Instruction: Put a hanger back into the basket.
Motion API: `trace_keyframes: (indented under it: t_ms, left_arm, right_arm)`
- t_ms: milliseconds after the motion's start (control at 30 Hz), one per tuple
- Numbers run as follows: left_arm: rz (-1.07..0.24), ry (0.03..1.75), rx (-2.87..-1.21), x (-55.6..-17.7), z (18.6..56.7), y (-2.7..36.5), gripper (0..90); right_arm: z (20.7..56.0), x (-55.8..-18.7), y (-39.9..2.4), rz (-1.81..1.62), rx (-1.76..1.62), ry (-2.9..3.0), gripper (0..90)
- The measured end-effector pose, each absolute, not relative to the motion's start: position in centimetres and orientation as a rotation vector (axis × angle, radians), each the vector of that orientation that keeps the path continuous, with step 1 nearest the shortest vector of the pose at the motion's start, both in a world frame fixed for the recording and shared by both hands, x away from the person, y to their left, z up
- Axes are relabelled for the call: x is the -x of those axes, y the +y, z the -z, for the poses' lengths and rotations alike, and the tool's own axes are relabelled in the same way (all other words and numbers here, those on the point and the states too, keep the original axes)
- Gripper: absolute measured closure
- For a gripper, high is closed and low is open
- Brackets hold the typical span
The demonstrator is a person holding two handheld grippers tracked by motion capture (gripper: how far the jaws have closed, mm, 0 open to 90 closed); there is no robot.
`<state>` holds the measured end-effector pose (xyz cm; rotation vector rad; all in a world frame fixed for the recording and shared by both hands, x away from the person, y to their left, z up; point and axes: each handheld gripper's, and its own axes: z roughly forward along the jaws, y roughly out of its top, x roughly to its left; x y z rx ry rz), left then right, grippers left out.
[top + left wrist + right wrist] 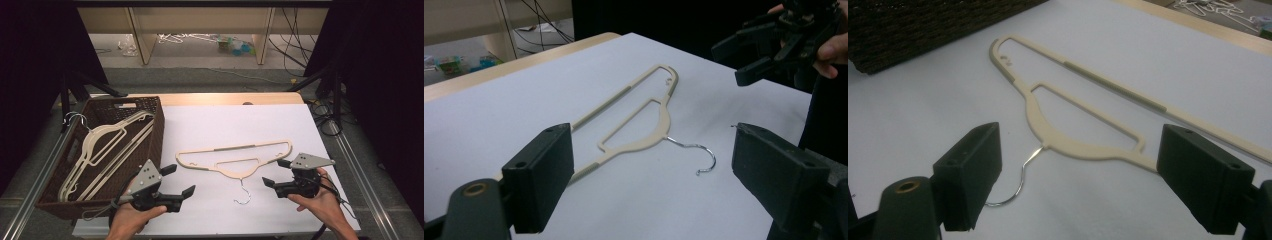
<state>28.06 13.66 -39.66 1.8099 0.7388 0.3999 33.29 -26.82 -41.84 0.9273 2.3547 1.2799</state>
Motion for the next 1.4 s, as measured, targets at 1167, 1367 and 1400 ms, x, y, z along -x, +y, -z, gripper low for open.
trace_keyframes:
  t_ms: [1167,1367,1400]
  left_arm:
    - [-0.431,0.706,-1.842,-27.9,42.4,13.6,16.9]
    - [-0.431,0.704,-1.855,-27.9,42.4,13.5,17.0]
    - [-0.43,0.701,-1.858,-27.9,42.5,13.5,17.0]
  right_arm:
    - [44.6,-38.7,-26.0,-1.09,-0.808,2.498,22.2]
    - [45.2,-40.7,-26.2,-1.035,-0.787,2.549,26.8]
    - [45.2,-41.0,-26.2,-1.016,-0.796,2.564,26.9]
